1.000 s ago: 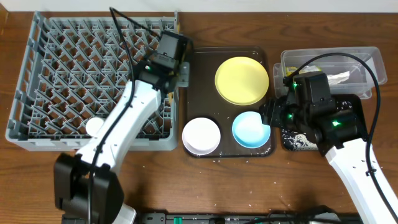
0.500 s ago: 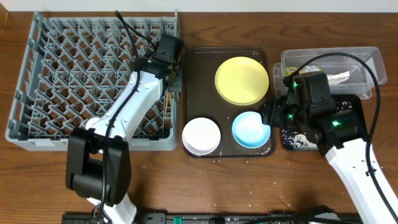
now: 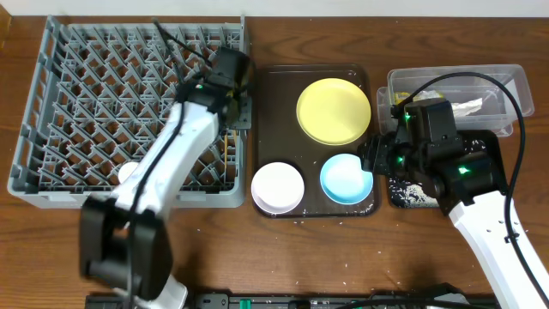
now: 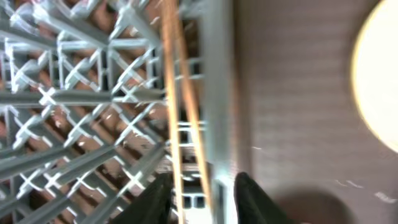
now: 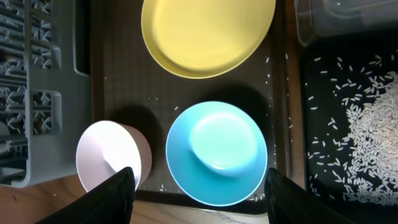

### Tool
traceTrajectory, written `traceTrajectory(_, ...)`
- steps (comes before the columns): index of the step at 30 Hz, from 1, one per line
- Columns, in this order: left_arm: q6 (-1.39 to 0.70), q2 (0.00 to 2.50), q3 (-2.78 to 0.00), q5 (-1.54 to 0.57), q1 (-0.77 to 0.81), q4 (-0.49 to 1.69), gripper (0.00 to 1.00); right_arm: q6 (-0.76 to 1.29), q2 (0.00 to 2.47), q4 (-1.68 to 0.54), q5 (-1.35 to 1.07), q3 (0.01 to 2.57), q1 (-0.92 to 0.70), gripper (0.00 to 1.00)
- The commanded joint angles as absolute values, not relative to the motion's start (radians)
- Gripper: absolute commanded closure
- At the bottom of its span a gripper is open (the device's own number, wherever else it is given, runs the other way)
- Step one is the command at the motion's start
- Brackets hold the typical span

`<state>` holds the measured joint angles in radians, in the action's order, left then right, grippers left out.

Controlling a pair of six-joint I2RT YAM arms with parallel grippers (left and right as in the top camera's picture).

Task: Sort waste into correct bins and load items into the dishwasher
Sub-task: 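Carry the chopstick into the dish rack and release with left gripper, then reach the right gripper to the blue bowl and grasp its rim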

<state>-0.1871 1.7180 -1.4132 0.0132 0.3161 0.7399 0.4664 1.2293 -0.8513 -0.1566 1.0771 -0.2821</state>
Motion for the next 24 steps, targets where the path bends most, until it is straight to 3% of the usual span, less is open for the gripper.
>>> traceTrajectory(1, -0.196, 1.562, -1.431, -0.176, 0.315, 0.741, 0.49, 0.459, 1.23, -0.853, -0.139, 1.078, -0.289, 0.37)
traceTrajectory(3, -0.196, 1.493, -1.431, -0.225, 0.315, 0.741, 0.38, 0.423, 1.23, -0.854, -0.139, 1.078, -0.289, 0.38)
traceTrajectory(9, -0.196, 1.319, -1.431, -0.253, 0.315, 0.752, 0.24, 0.316, 1.231, -0.871, -0.139, 1.077, -0.308, 0.44)
traceTrajectory(18, -0.196, 1.21, -1.431, -0.253, 0.315, 0.808, 0.15, 0.289, 1.3, -0.866, -0.07, 1.077, -0.447, 0.47)
traceTrajectory(24, -0.196, 1.198, -1.431, -0.253, 0.315, 0.86, 0.14, 0.344, 1.405, -0.842, -0.049, 1.077, -0.506, 0.49)
